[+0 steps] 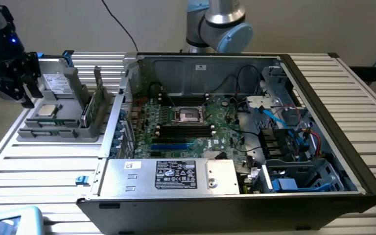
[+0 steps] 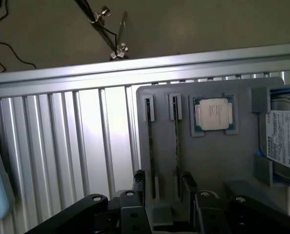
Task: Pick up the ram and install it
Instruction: 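Pick up the ram and move it above insertion slot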
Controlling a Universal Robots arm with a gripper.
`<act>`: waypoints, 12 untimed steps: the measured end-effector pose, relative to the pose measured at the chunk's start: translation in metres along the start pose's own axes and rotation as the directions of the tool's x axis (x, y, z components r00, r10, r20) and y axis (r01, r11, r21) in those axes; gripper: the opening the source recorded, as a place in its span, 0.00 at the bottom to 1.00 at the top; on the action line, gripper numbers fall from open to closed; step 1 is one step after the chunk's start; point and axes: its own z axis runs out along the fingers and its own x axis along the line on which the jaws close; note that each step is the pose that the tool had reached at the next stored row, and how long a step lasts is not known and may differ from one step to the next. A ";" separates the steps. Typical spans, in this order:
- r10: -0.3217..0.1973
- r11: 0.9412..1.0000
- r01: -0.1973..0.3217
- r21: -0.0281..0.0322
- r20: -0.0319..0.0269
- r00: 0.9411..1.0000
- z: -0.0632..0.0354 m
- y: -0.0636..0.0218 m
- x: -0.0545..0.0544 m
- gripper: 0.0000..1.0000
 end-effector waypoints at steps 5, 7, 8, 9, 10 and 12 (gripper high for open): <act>0.000 1.000 0.000 0.000 0.000 1.000 0.0092 -0.0004 0.002 0.43; 0.000 1.000 0.000 0.000 0.000 1.000 0.0127 -0.0010 0.002 0.43; 0.000 1.000 0.000 0.000 0.000 1.000 0.0146 -0.0015 0.002 0.43; 0.000 1.000 0.000 0.000 0.000 1.000 0.0164 -0.0019 0.002 0.43; 0.000 1.000 0.000 0.000 0.000 1.000 0.0182 -0.0025 0.002 0.43; 0.000 1.000 0.000 0.000 0.000 1.000 0.0219 -0.0038 0.002 0.43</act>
